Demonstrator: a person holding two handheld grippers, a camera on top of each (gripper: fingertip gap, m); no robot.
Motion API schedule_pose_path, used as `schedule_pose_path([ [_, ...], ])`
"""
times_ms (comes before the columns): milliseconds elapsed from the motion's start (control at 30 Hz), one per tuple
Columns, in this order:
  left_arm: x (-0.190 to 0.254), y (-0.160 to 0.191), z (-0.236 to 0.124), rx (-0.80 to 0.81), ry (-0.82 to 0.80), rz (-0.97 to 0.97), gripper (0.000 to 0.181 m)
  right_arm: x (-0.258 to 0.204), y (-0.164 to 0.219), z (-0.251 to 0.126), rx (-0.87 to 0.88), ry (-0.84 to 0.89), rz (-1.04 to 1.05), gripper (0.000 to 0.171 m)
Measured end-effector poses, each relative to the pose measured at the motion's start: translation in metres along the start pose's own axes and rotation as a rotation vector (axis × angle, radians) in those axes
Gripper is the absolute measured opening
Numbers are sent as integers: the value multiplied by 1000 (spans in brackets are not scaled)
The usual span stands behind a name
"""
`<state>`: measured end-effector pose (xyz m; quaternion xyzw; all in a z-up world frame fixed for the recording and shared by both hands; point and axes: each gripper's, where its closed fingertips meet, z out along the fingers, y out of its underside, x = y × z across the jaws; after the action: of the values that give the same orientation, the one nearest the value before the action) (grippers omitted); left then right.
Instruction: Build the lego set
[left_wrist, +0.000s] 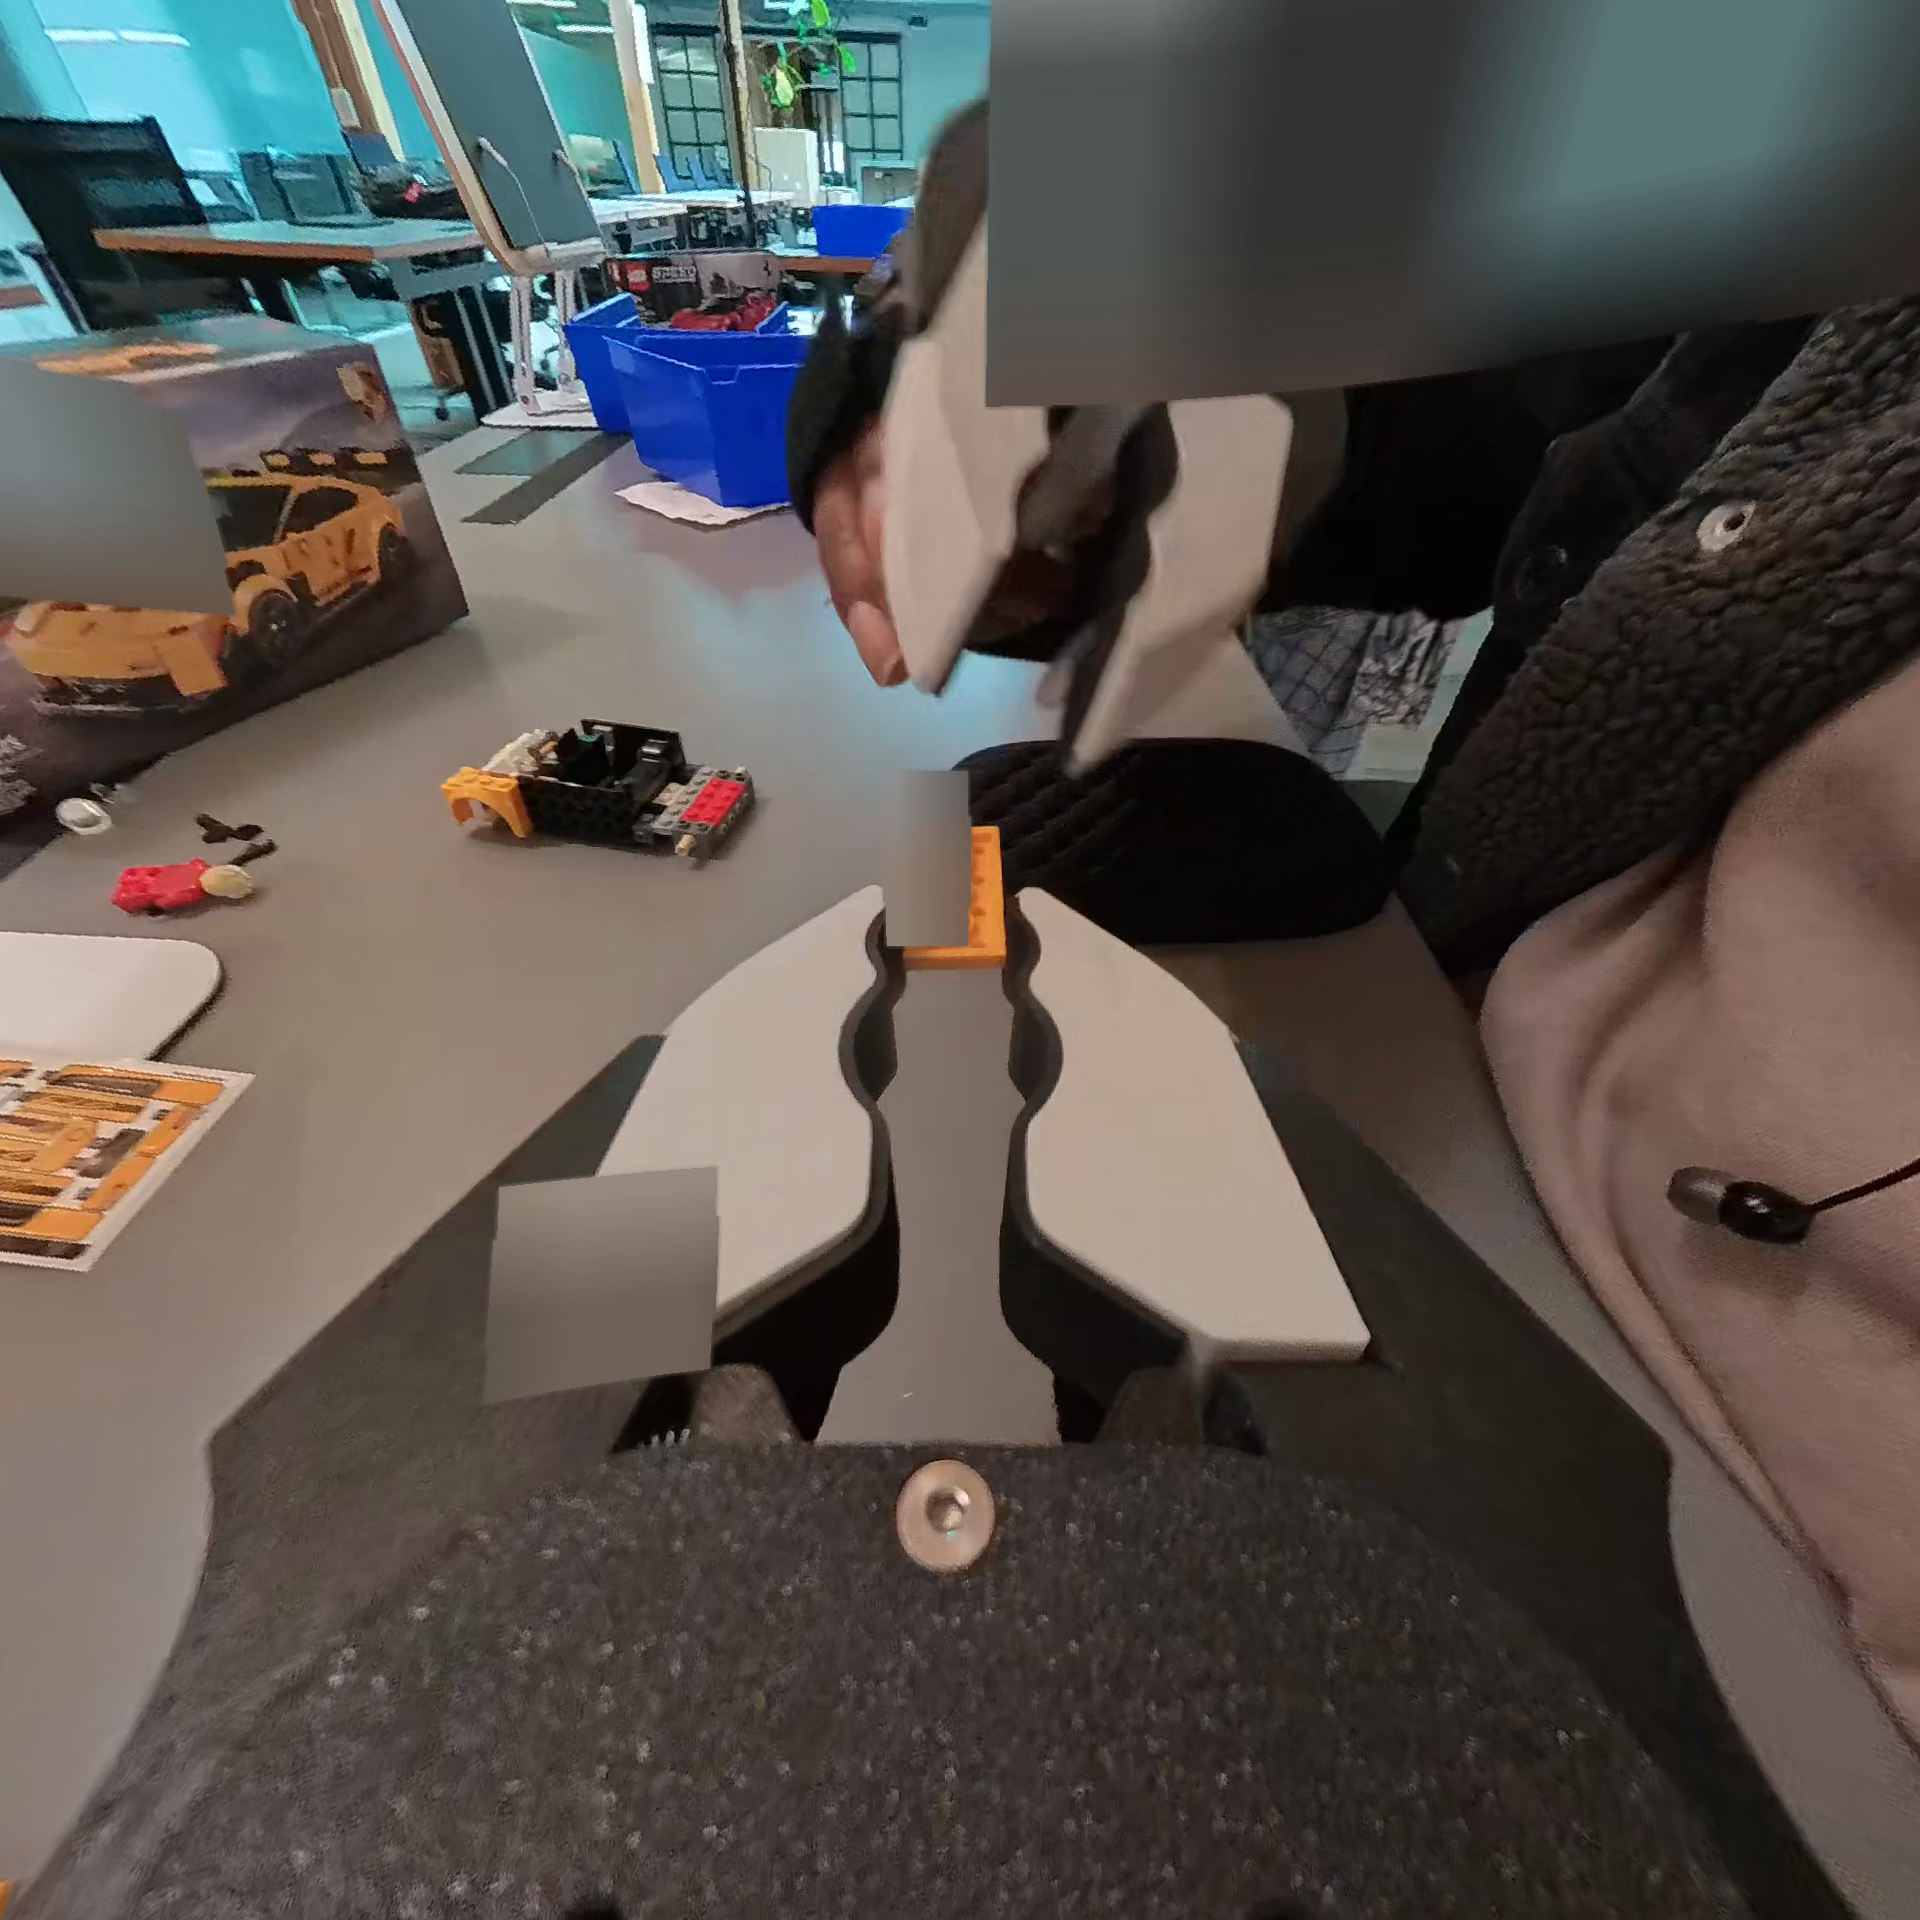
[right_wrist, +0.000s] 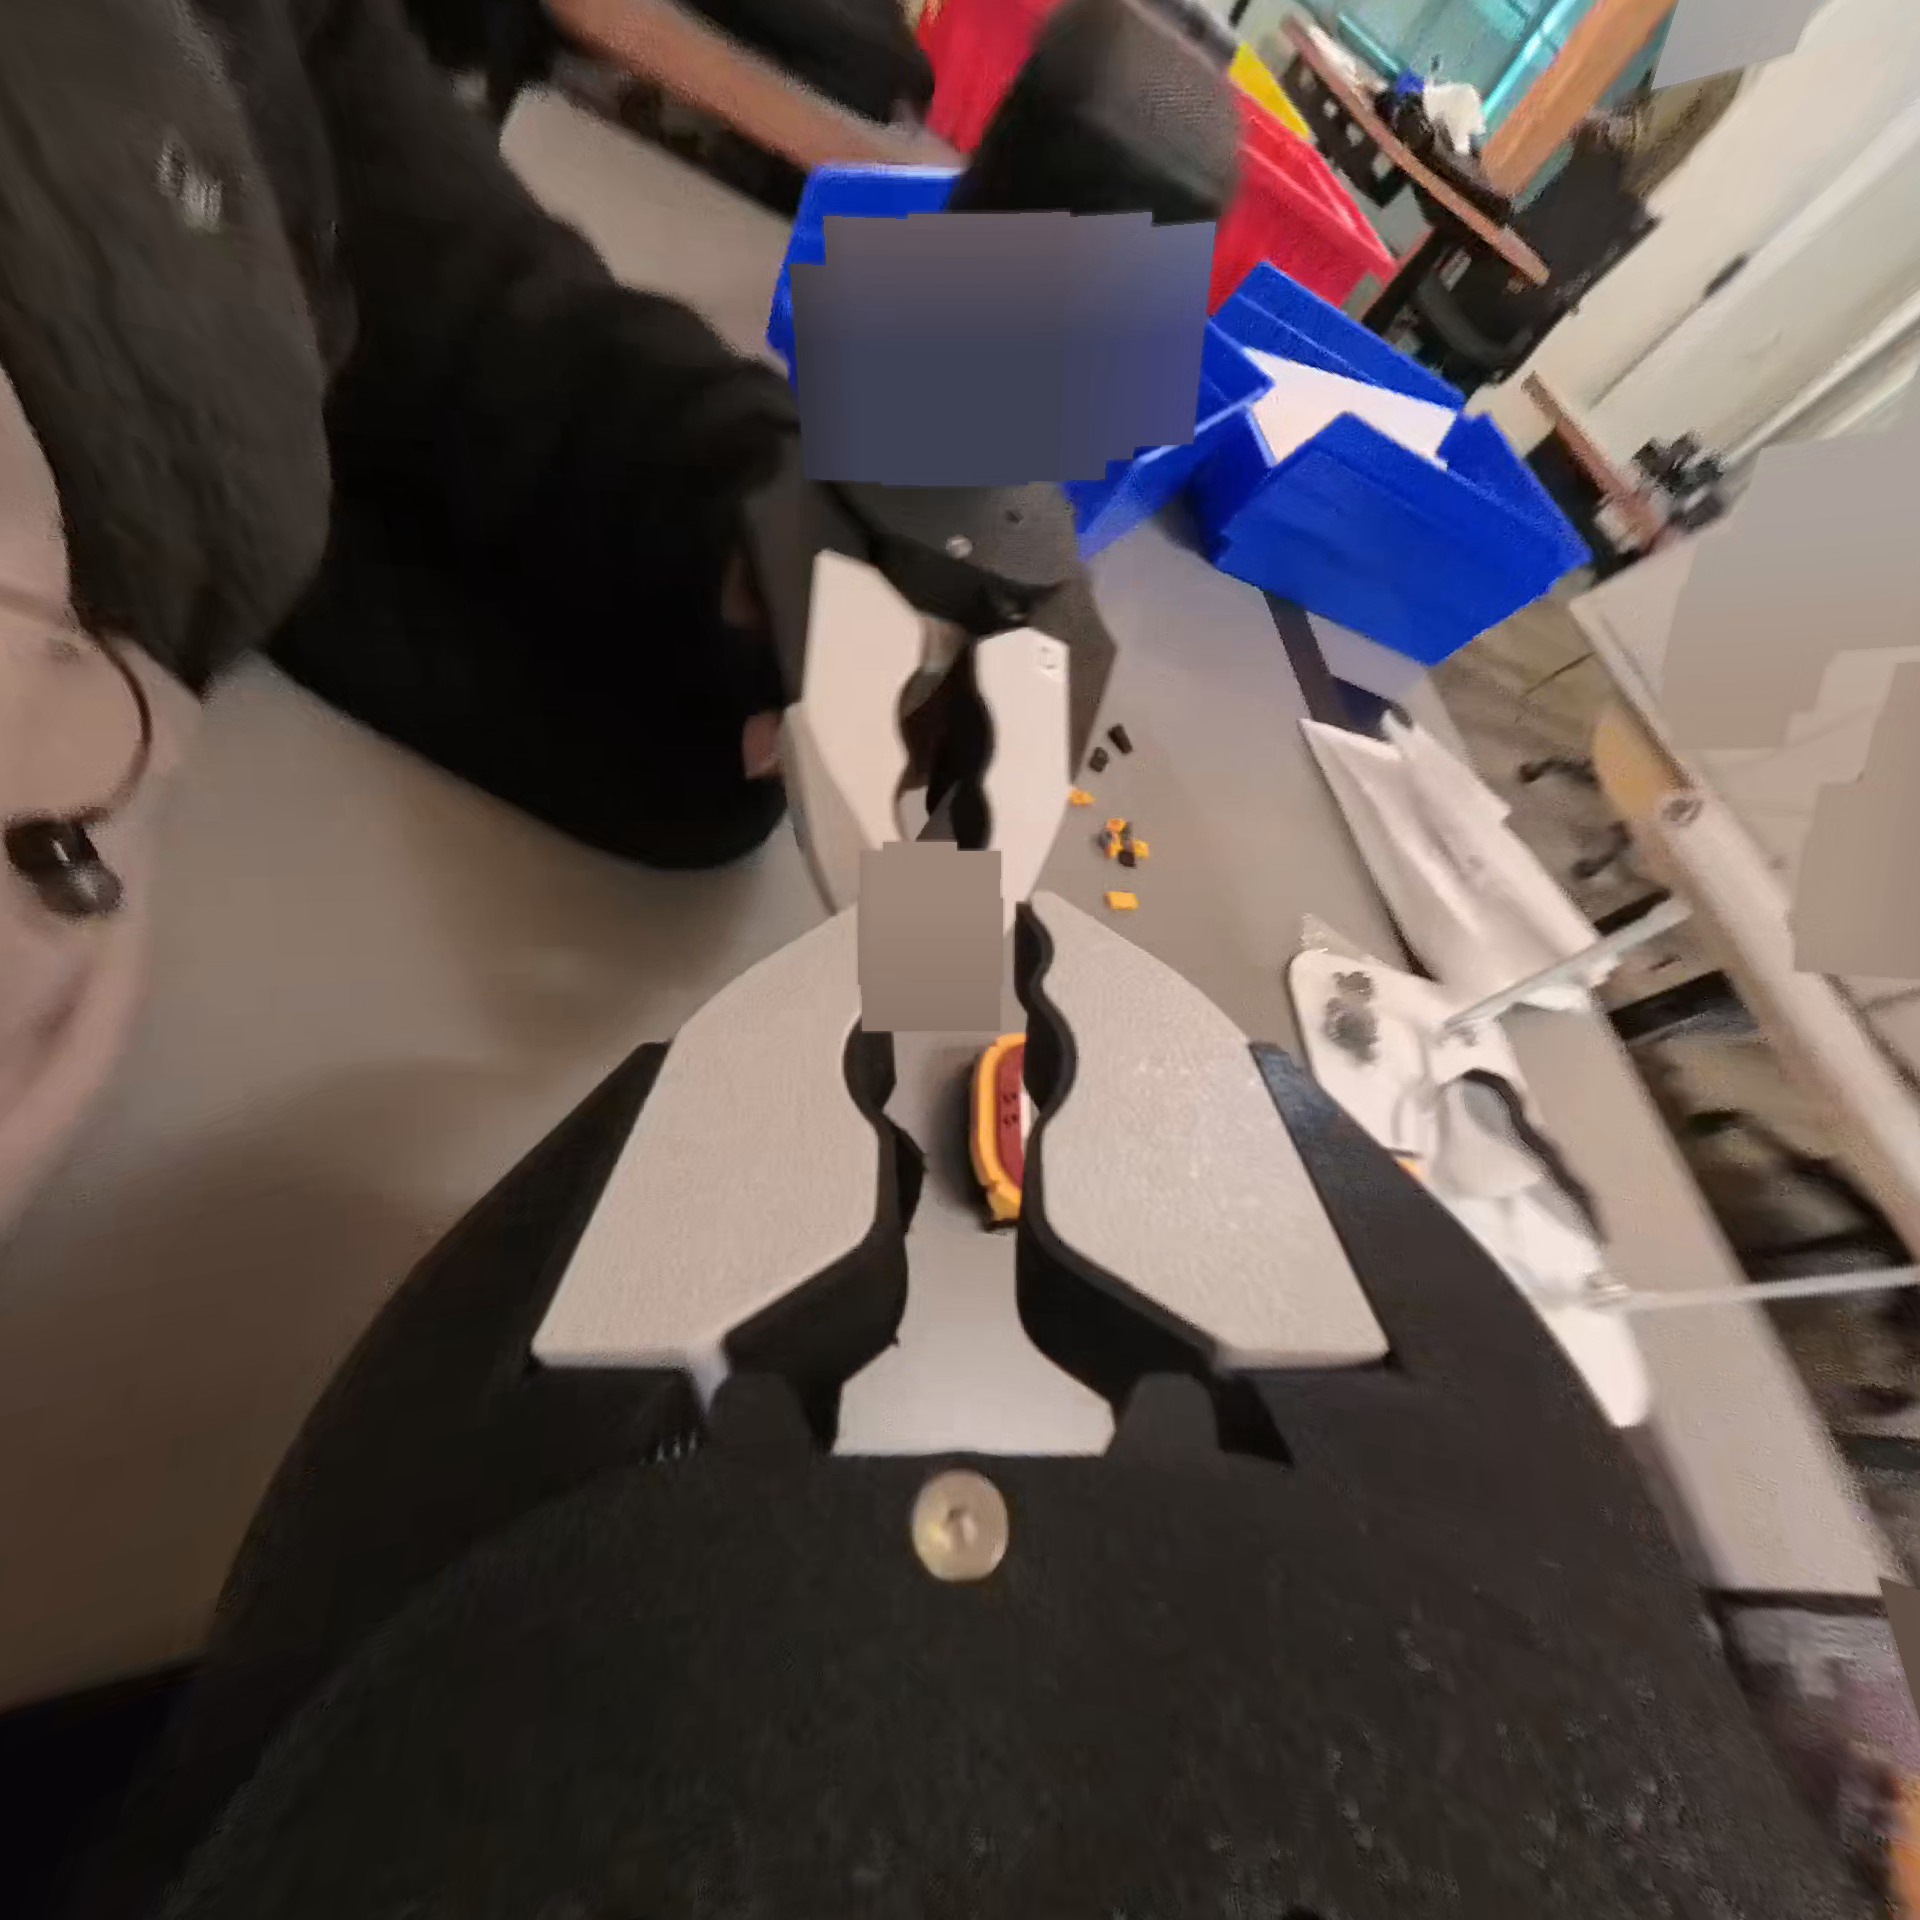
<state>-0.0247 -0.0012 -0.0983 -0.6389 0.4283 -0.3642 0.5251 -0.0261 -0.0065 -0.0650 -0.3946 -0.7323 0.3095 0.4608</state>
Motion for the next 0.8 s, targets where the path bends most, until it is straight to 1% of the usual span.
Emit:
schedule_pose_path([
  [33,0,0,0,-1,-13,26,17,4,-1,-1,5,-25,71,18],
  [100,0,-1,0,2,-28,59,17,8,3,1,-38,-80,154,18],
  [200,-1,-1,0,2,-42,82,18,3,12,9,-113,-145,172,19],
  [267,0,-1,0,2,-42,87,17,0,15,14,-133,-174,193,17],
  [400,0,0,0,-2,-43,85,17,-4,17,18,-153,-217,213,8],
  [800,0,2,0,-12,-30,59,17,-9,17,19,-198,-281,224,8],
])
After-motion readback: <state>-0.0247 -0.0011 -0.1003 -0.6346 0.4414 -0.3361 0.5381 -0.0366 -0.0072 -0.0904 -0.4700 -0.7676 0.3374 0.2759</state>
